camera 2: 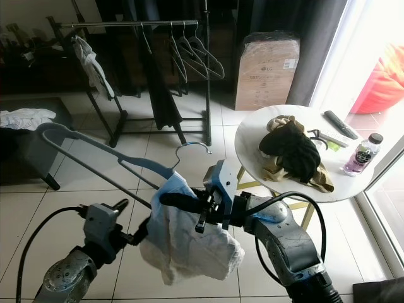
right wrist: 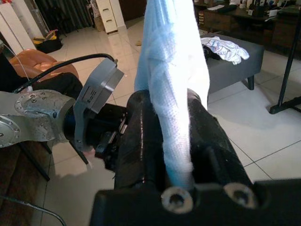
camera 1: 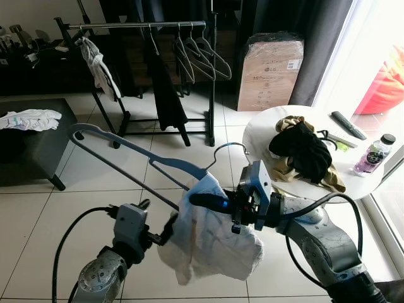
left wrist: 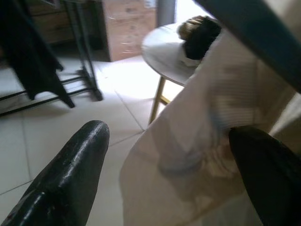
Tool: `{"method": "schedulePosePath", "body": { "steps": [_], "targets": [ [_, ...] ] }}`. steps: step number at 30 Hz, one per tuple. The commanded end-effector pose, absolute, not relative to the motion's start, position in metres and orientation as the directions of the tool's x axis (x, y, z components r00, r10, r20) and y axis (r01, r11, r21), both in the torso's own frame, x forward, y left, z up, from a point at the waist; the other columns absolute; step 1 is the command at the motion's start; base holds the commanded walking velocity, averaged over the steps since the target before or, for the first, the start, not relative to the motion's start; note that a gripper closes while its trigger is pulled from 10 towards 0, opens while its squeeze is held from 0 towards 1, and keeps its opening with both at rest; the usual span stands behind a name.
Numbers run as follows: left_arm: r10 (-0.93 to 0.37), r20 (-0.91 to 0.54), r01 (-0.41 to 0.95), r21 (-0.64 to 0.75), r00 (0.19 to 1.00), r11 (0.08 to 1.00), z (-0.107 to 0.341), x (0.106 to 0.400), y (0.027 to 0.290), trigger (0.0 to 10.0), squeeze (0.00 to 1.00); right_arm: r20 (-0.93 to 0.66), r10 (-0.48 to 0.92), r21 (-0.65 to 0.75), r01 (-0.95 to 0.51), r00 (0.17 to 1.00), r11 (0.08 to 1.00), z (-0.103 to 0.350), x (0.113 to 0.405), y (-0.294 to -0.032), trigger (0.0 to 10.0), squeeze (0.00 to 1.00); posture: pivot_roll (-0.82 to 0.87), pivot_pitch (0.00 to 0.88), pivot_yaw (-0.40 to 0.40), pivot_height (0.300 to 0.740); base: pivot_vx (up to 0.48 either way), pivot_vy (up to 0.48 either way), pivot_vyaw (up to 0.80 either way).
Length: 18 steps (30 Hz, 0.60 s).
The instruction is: Hang hanger
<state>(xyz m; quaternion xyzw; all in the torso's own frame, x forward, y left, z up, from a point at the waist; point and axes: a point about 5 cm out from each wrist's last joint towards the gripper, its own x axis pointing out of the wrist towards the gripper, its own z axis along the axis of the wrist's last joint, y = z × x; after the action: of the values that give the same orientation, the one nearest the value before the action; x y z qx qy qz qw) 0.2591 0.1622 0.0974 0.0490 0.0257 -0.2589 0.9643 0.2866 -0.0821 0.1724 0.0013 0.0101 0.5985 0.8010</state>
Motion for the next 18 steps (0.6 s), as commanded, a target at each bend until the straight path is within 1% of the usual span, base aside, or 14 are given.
{"method": "schedulePosePath", "body": {
  "steps": [1,8,17,18],
  "targets": [
    [-0.536,-0.084,0.542,0.068,0.840,0.838,0.097,0.255,0.160,10.0,0.00,0.028,0.970,-0.015,-0.970,0.241,0.241,0.183,0.281,-0.076,0.0,0.00,-0.10,0.171,0.008,0.740,0.000,0.000,0.00],
    [-0.609,-0.096,0.616,0.080,0.787,0.784,0.102,0.249,0.154,10.0,0.00,0.030,0.971,-0.010,-0.971,0.237,0.238,0.183,0.281,-0.075,0.0,0.00,-0.10,0.169,0.007,0.740,0.000,0.000,0.00],
    [-0.632,-0.105,0.640,0.088,0.768,0.763,0.112,0.241,0.156,10.0,0.00,0.038,0.971,-0.006,-0.971,0.237,0.237,0.183,0.282,-0.075,0.0,0.00,-0.09,0.169,0.007,0.740,0.000,0.000,0.00],
    [-0.629,-0.096,0.637,0.107,0.771,0.764,0.115,0.242,0.156,10.0,0.00,0.042,0.972,-0.004,-0.973,0.229,0.230,0.184,0.282,-0.074,0.0,0.00,-0.09,0.169,0.007,0.740,0.000,0.000,0.00]
  ]
}}
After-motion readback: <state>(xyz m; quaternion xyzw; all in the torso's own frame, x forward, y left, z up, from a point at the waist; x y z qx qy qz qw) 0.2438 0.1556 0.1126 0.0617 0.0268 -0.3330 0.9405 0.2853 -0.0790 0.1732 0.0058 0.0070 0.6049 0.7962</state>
